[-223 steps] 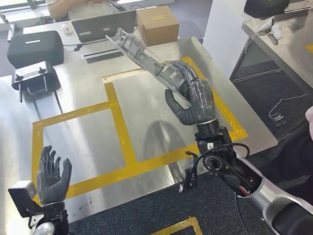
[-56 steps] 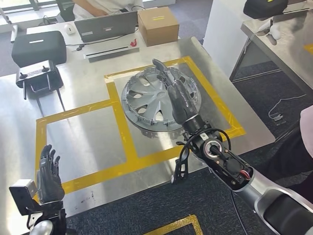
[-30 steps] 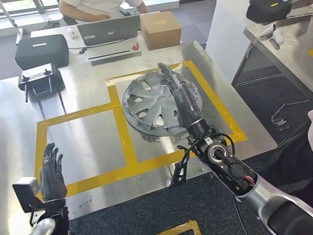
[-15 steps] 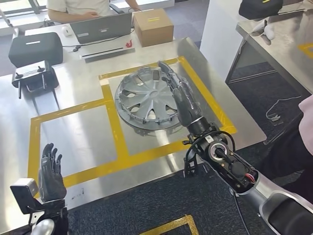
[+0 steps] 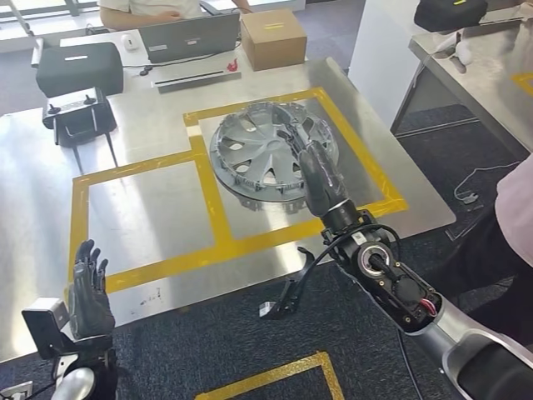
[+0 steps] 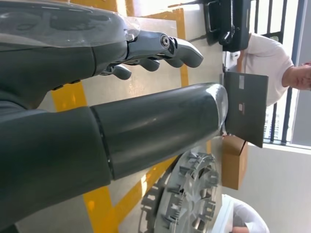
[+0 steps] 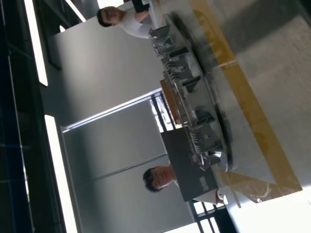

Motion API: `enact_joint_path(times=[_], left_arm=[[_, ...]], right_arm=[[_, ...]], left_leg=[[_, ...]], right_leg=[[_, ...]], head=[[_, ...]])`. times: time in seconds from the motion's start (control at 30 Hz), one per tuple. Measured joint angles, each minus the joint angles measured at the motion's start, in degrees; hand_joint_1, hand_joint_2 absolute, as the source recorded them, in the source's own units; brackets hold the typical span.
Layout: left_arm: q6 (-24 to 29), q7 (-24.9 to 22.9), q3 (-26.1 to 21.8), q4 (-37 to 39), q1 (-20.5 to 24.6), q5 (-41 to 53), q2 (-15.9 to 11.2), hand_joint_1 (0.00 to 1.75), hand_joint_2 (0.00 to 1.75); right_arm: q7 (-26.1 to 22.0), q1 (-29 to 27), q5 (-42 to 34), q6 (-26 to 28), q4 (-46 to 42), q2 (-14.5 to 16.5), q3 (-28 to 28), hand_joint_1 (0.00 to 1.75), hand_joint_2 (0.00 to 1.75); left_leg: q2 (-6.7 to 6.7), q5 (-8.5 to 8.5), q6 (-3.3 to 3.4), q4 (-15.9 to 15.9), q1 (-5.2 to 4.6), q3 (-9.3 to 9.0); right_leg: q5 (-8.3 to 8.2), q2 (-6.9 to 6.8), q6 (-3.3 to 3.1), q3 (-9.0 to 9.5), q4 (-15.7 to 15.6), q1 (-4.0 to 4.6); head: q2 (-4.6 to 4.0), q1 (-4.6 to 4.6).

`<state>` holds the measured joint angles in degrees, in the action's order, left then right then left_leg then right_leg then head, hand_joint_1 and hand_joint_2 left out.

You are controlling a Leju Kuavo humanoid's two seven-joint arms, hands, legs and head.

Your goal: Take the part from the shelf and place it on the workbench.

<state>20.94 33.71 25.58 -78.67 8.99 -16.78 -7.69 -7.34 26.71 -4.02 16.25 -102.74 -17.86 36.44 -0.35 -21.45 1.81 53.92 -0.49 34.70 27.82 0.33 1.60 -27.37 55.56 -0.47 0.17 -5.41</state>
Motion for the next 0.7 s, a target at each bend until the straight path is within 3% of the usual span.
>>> enact_joint_path(times=[0.03,0.13,0.2,0.27,0.3,0.33,0.37,0.43,0.5,0.53,0.57,0.63,0.67,0.7], left_arm=[[0.0,0.0,0.0,0.0,0.0,0.0,0.0,0.0,0.0],[0.0,0.0,0.0,0.0,0.0,0.1,0.0,0.0,0.0],[0.0,0.0,0.0,0.0,0.0,0.1,0.0,0.0,0.0],[0.0,0.0,0.0,0.0,-0.1,0.1,0.0,0.0,0.0],[0.0,0.0,0.0,0.0,-0.2,0.1,0.0,0.0,0.0],[0.0,0.0,0.0,0.0,-0.2,0.1,0.0,0.0,0.0],[0.0,0.0,0.0,0.0,-0.3,0.1,0.0,0.0,0.0],[0.1,-0.1,0.0,0.0,-0.3,0.2,0.0,0.0,0.0],[0.2,-0.2,0.0,-0.1,-0.2,0.2,0.0,0.0,0.0],[0.2,-0.2,0.0,-0.1,-0.1,0.2,0.0,0.0,0.0],[0.3,-0.3,0.0,-0.2,-0.1,0.3,0.0,0.0,0.0],[0.3,-0.4,0.0,-0.2,-0.2,0.3,0.0,0.0,0.0],[0.3,-0.5,0.0,-0.2,-0.1,0.3,0.0,0.0,0.0],[0.3,-0.5,0.0,-0.2,0.0,0.3,0.0,0.0,0.0]], right_arm=[[0.0,0.1,0.0,0.0,0.0,0.0,0.0,0.0,0.0],[0.0,0.1,0.0,0.0,0.0,0.0,-0.1,0.0,0.0],[0.0,0.2,0.0,0.0,0.0,0.0,-0.1,0.0,0.0],[0.0,0.2,0.0,0.0,0.0,0.0,-0.1,0.0,0.0],[0.0,0.1,0.0,0.0,0.0,0.0,0.0,0.0,0.0],[0.0,0.1,0.0,0.0,0.0,0.0,0.0,0.0,0.0],[0.0,0.1,0.0,0.0,0.0,0.0,0.0,0.0,0.0],[0.0,0.0,0.0,-0.1,0.0,0.0,-0.1,0.0,0.0],[0.0,0.1,0.0,-0.3,0.0,0.0,-0.1,0.0,0.0],[0.0,0.1,0.0,-0.3,0.0,0.0,-0.2,0.0,0.0],[0.0,0.1,0.0,-0.4,0.0,0.0,-0.2,0.0,0.0],[0.0,-0.1,0.0,-0.5,0.0,0.0,-0.2,0.0,0.0],[0.0,-0.1,0.0,-0.5,0.0,0.0,-0.2,0.0,0.0],[0.0,-0.2,-0.1,-0.5,0.1,0.0,-0.2,0.0,0.0]], left_leg=[[0.01,0.35,-0.33,0.0,0.04,0.12],[-0.02,0.72,-1.43,0.1,0.19,0.58],[-0.06,-2.67,-2.03,3.6,0.3,2.13],[-0.03,-8.29,-2.6,11.4,0.63,4.89],[-0.02,-10.06,-2.9,15.2,0.84,6.01],[-0.02,-10.48,-3.15,17.7,1.05,6.38],[-0.01,-9.62,-3.34,18.1,1.28,5.74],[0.02,-6.4,-3.54,12.7,1.71,1.27],[-0.08,-5.5,-3.39,4.1,1.77,-4.53],[-0.16,-5.72,-3.13,1.4,1.68,-6.22],[-0.24,-6.0,-2.76,0.1,1.43,-6.84],[-0.17,-5.44,-1.66,-0.1,1.23,-6.27],[-0.07,-4.97,-1.01,-0.1,1.17,-5.86],[0.03,-4.42,-0.36,-0.3,1.21,-5.35]], right_leg=[[-0.03,0.01,-0.24,1.12,-2.0,0.23],[-1.11,-0.17,-1.1,0.82,-3.1,0.26],[-2.32,-0.49,-1.89,-0.05,-3.5,-0.05],[-3.41,-0.68,-2.24,-1.49,-3.5,-0.04],[-3.99,-0.72,-2.23,-2.3,-3.5,-0.04],[-4.59,-0.76,-2.17,-3.13,-3.4,-0.05],[-5.15,-0.77,-2.05,-3.92,-3.4,-0.06],[-6.1,-0.71,-1.62,-5.24,-3.2,-0.13],[-6.74,-0.65,-1.0,-6.29,-2.6,-0.04],[-7.07,-0.64,-0.63,-6.61,-2.4,0.0],[-7.42,-0.63,-0.26,-6.87,-2.2,-0.01],[-7.76,-0.53,0.51,-7.21,-2.0,-0.31],[-6.71,-0.46,0.76,-7.74,-1.1,-0.46],[-4.67,-0.41,0.92,-8.55,0.9,-0.56]], head=[[0.0,-0.03],[0.0,0.0],[0.0,0.5],[0.0,0.99],[0.0,1.08],[0.0,1.11],[0.0,1.16],[0.0,1.2],[0.0,1.1],[0.0,0.93],[0.0,0.77],[-0.01,0.63],[-0.01,0.7],[-0.01,0.66]])
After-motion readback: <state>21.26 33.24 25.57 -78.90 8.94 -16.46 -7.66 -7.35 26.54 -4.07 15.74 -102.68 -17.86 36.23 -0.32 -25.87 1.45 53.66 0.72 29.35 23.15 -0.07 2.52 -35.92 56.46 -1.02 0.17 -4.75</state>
